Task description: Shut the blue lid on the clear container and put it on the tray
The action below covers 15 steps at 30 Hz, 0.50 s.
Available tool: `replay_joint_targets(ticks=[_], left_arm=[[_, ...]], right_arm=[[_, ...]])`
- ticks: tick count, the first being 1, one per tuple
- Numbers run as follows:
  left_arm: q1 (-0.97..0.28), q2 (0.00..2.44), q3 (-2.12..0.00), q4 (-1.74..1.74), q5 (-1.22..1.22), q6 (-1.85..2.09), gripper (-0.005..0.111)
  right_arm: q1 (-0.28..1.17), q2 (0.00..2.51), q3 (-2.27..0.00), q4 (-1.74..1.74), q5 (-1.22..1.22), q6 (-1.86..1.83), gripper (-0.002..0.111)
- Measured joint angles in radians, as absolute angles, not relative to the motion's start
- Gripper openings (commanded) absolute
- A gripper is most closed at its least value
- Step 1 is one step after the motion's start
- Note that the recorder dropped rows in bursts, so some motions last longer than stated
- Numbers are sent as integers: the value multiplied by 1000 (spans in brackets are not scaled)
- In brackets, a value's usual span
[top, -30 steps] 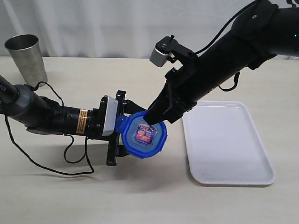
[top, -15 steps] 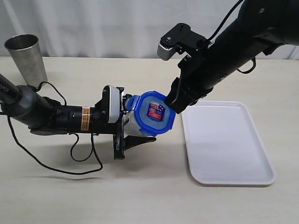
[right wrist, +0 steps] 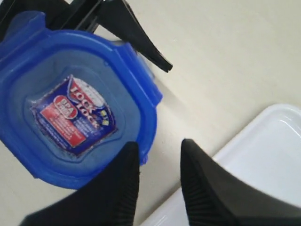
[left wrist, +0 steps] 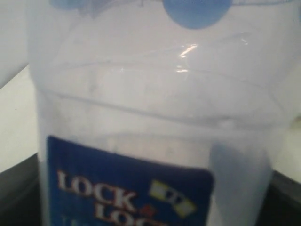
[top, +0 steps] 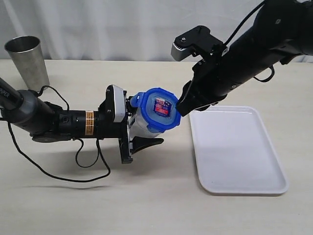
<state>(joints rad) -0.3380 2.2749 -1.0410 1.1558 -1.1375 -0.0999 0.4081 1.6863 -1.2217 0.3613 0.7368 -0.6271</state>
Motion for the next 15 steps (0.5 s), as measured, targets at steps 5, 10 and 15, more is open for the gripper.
replay_joint_targets(ticks=[5,10,15], left_arm=[[-338,2275,-1041,1135,-1131,-109,0],[-340,2275,-1041,1126,-1167,-119,0],[-340,2275,-1041,1118,-1173,-150,0]], right_arm=[[408,1688,-1204,294,699,-519,30],[410,1745,-1188,195,691,-418,30],[410,1743,-1202,167,704,-378,30]])
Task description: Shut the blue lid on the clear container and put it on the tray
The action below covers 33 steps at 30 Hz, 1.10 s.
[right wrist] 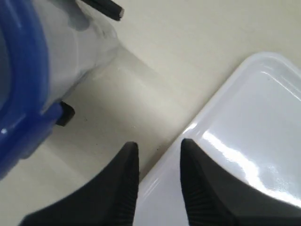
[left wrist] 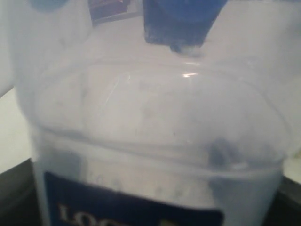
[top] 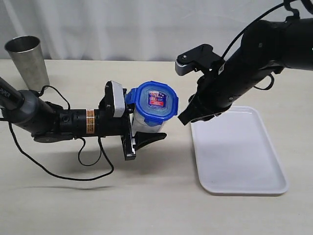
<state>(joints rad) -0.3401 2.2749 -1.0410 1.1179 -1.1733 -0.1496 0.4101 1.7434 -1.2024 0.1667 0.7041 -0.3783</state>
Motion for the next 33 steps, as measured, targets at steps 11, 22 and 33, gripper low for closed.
replay_joint_targets(ticks=[11,22,33], left_arm=[[-340,2199,-1040,1085,-935,-315,0],[-340,2187,-1040,1177,-937,-388,0],[-338,2187,-1040,1183,-932,-388,0]], right_arm=[[450,1598,-1291,398,686,-335,29],[488,1742,-1291,472,623,-359,5],[473,1767,-1299,215,633,-215,5]])
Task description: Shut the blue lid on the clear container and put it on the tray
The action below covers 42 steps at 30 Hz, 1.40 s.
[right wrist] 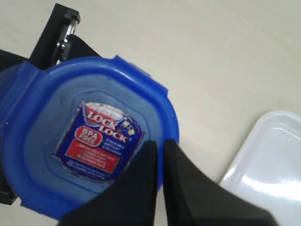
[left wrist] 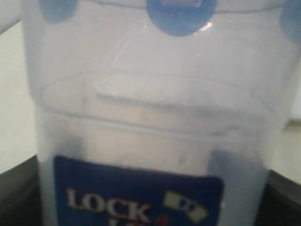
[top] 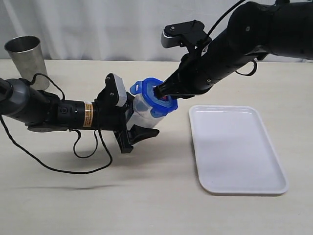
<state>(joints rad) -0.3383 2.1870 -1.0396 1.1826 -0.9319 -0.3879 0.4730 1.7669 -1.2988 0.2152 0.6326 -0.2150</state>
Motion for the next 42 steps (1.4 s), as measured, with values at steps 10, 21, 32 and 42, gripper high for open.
replay_joint_targets(ticks=[10,21,32,42], left_arm=[[-338,2185,-1040,1197,-936,-430,0],[-338,2183,-1040,1181,-907,-476,0],[-338,2182,-1040,1175,-901,-480,0],[-338,2182,-1040,1168,-899,-478,0]], right_arm=[[471,1769,-1256,146,640,-190,5],[473,1761,-1365,195,680,-165,30],[581,1795,-1474,60,746,60,37],[649,1861,-1519,-77,786,94,33]])
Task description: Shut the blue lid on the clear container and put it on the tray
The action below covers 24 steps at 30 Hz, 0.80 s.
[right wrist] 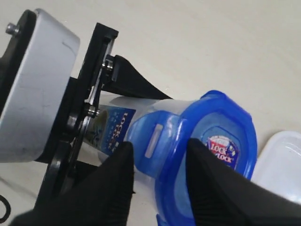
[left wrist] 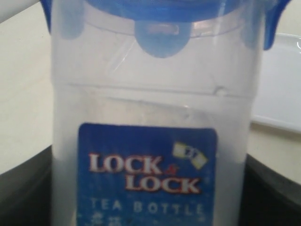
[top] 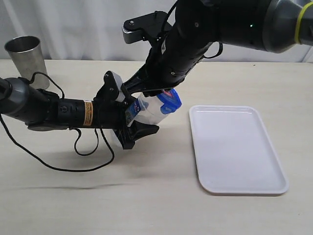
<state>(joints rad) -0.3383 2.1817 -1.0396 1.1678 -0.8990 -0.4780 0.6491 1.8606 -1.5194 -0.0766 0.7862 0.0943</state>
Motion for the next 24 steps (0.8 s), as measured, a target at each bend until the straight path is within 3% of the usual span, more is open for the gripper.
replay_joint_targets(ticks=[10,24], left_arm=[[-338,2182,-1040,1168,-899,-472,0],[-338,2182,-1040,1157,-895,-468,0]], right_arm=[[668,1858,-1522,-141,808,94,33],[619,1830,-1612,55,836,85,38]])
